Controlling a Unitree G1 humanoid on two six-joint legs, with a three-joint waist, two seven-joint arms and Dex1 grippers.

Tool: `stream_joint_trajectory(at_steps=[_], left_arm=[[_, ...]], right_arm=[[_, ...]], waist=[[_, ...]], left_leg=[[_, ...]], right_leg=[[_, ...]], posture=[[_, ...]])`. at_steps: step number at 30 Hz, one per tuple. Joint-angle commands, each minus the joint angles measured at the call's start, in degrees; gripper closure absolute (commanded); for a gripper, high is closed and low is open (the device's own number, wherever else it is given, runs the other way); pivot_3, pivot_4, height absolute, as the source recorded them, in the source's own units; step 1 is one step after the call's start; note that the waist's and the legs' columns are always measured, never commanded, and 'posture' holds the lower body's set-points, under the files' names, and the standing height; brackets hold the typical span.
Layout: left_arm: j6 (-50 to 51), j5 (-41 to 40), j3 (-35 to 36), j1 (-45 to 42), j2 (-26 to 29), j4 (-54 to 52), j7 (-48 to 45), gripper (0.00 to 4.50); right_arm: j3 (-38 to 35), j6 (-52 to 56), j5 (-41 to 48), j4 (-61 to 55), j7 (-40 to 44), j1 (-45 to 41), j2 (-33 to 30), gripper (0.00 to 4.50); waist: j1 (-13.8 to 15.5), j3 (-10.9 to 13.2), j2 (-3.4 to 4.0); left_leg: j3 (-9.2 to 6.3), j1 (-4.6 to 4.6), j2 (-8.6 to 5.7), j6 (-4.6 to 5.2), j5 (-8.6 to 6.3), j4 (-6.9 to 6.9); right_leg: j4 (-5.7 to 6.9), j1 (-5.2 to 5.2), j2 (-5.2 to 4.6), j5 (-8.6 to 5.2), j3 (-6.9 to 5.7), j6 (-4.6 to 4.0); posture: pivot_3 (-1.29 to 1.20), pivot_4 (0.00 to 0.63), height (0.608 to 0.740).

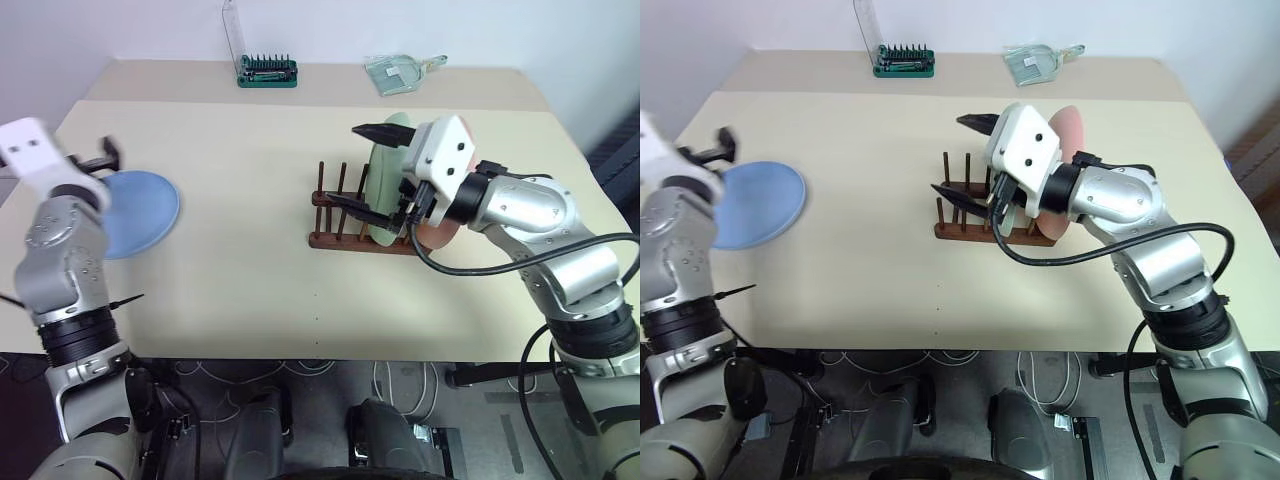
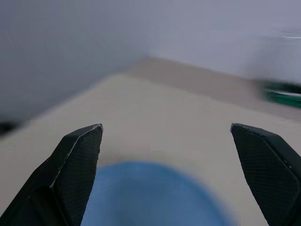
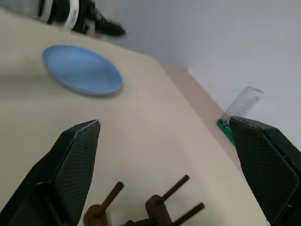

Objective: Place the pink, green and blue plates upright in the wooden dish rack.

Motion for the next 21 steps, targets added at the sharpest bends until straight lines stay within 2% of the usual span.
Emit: stream_joint_trajectory(at_steps=[1,5,9,15,21], left_arm=[[5.69,2.62,3.52,0.18,2.38,-0.97,5.71,0.0],[14.42,2.39,8.24,-0.07,1.29,-0.35,10.31,0.0],[19.93,1.56,10.3,-0.53,-0.66,0.21,11.11,0.0],[23.24,-0.47,14.02,-1.36,-3.75,3.24,10.98,0.0],[22.67,-1.47,15.53,-2.12,-5.54,4.64,11.63,2.81]], right_arm=[[-0.76,-2.41,-1.55,-0.16,2.25,-1.31,1.7,0.05],[-0.74,-3.02,-3.22,0.85,3.65,-1.17,3.59,0.05],[-1.05,-2.99,-4.24,1.31,4.3,-1.02,4.91,0.05],[-1.84,-2.64,-5.36,1.36,4.6,-0.22,5.85,0.05],[-2.41,-2.38,-6.15,0.8,4.27,0.52,6.08,0.0]], waist=[[0.03,-0.01,-0.03],[0.08,-0.04,-0.09],[0.04,-0.07,-0.22],[0.0,-0.08,-0.29],[-0.02,-0.08,-0.38]], left_leg=[[-0.01,0.0,0.0,-0.01,0.0,0.0],[-0.06,-0.01,0.0,-0.02,0.0,0.01],[-0.09,-0.01,0.0,-0.05,0.01,0.0],[-0.1,0.0,0.0,-0.09,0.03,0.0],[-0.11,0.0,-0.01,-0.12,0.05,0.0]], right_leg=[[0.0,0.0,0.0,0.0,-0.02,0.0],[0.02,0.02,0.0,0.0,-0.08,0.0],[0.03,0.02,0.02,0.0,-0.1,0.0],[0.05,0.02,0.02,0.0,-0.11,-0.01],[0.07,0.01,0.01,0.0,-0.11,-0.01]], posture=[[0.0,0.15,0.732],[0.0,0.15,0.732],[0.0,0.15,0.732],[0.0,0.15,0.732],[0.0,0.15,0.732]])
